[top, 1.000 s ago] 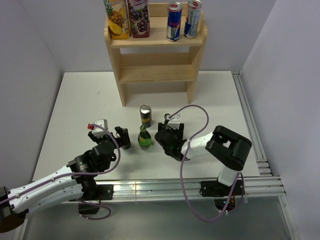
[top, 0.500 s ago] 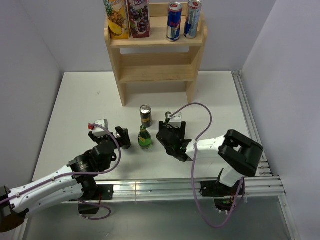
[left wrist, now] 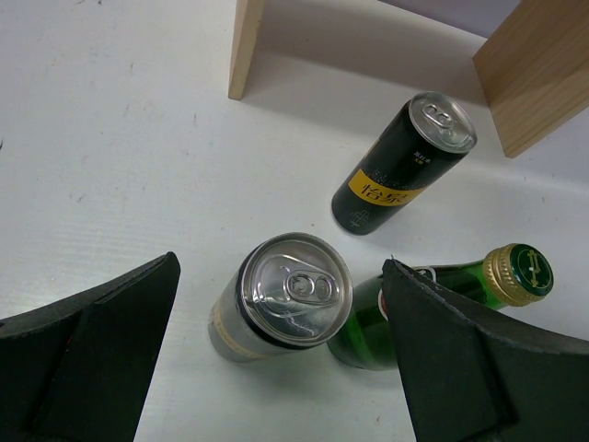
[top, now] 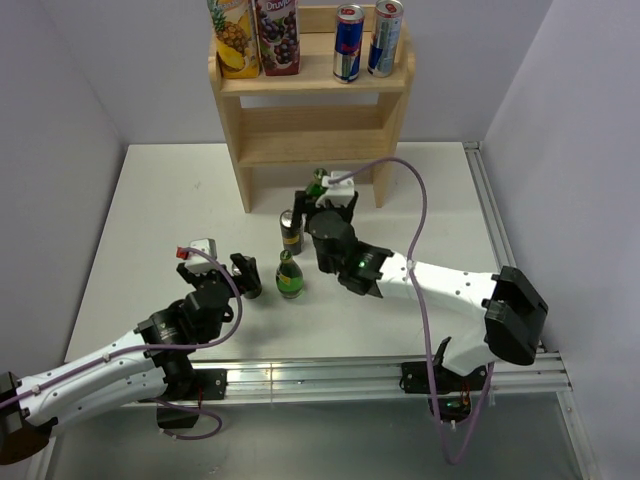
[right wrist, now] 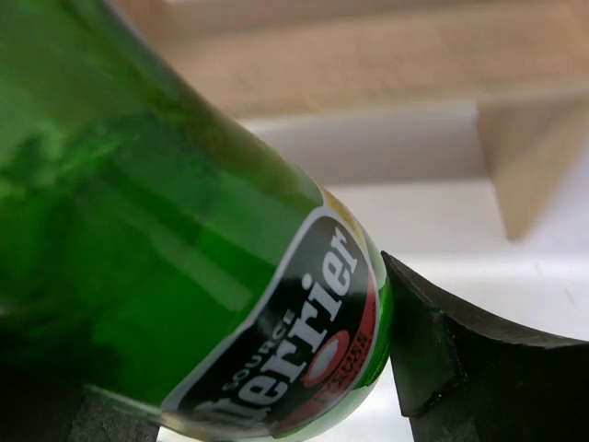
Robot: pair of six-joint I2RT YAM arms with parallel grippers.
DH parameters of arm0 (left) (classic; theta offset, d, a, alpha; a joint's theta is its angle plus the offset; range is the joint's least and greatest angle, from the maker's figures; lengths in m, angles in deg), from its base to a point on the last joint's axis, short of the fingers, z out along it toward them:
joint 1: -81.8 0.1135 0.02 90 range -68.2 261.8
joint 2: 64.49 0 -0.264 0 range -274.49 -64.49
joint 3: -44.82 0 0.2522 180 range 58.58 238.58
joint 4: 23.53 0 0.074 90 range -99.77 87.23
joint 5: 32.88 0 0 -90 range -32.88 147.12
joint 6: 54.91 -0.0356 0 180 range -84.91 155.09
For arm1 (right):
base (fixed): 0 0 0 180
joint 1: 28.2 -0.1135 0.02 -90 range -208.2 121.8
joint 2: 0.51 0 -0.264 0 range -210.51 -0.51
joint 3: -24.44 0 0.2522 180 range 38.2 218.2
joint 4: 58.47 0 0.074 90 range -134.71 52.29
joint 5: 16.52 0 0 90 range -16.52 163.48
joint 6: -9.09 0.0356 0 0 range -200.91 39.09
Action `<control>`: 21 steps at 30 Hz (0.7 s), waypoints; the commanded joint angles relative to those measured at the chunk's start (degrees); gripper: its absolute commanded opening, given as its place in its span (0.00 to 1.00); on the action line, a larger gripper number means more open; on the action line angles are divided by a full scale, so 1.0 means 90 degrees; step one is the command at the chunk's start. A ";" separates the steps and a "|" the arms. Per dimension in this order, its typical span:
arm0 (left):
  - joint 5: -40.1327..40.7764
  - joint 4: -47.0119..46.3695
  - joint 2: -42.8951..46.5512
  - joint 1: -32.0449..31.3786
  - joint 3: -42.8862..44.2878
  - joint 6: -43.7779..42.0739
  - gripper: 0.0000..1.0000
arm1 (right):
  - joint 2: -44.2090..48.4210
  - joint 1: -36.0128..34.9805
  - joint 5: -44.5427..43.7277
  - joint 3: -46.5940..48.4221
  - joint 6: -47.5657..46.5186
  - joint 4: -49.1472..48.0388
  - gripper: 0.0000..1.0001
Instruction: Place and organize the beverage onto the shelf
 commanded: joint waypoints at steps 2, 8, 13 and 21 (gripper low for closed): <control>0.0125 0.0002 0.0195 -0.0038 0.0094 0.0099 0.99 | -0.0559 0.0130 0.0563 0.1458 -0.0587 -0.0226 0.00; 0.0134 -0.0067 0.0429 -0.0038 0.0025 0.0031 0.99 | -0.1624 0.0462 0.1169 0.3400 -0.0754 0.0351 0.00; 0.0135 -0.0067 0.0322 -0.0038 0.0054 0.0050 0.99 | -0.2406 0.0667 0.1492 0.4466 -0.0832 0.0645 0.00; 0.0076 -0.0106 0.0381 -0.0038 0.0025 0.0040 0.99 | -0.3296 0.0853 0.1785 0.5785 -0.0871 0.1055 0.00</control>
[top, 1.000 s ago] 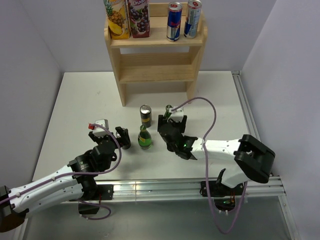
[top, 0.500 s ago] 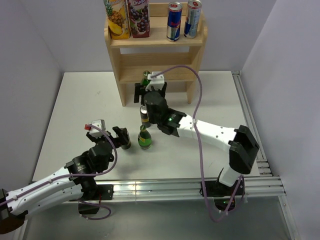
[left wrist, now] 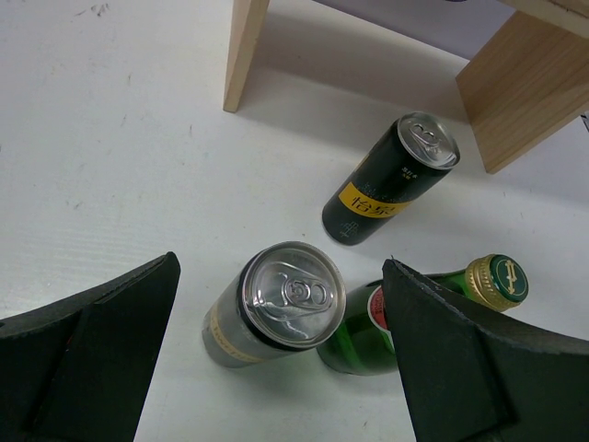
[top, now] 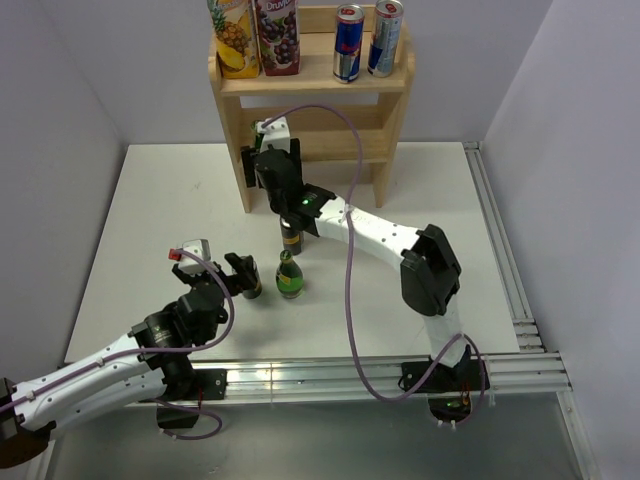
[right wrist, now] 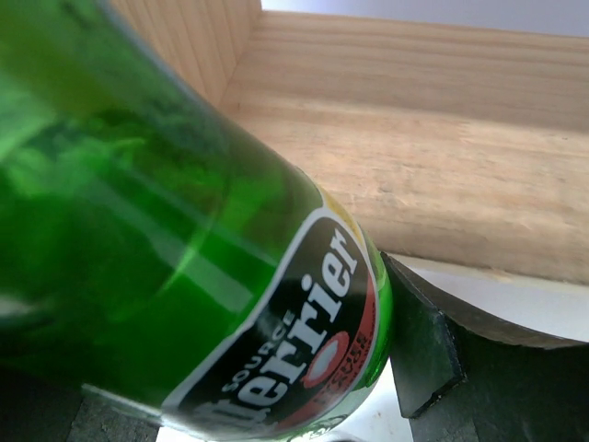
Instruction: Place and organize the beverage onto the shelf
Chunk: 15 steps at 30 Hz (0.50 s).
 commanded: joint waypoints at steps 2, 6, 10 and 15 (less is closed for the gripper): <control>0.0047 -0.0103 0.0063 -0.0038 0.0025 0.0062 0.99 | 0.0069 0.0093 0.0083 0.1027 -0.0094 -0.0586 0.00; 0.0037 -0.0084 0.0062 -0.0038 0.0025 0.0091 0.99 | -0.0126 0.0132 0.0170 0.1281 -0.0035 -0.0596 0.00; 0.0027 -0.0094 0.0024 -0.0038 0.0006 0.0082 0.99 | -0.0477 0.0161 0.0249 0.1701 -0.0026 -0.0498 0.00; 0.0057 -0.0083 -0.0006 -0.0038 0.0025 0.0101 0.99 | -0.0820 0.0249 0.0375 0.2199 0.0091 -0.0371 0.00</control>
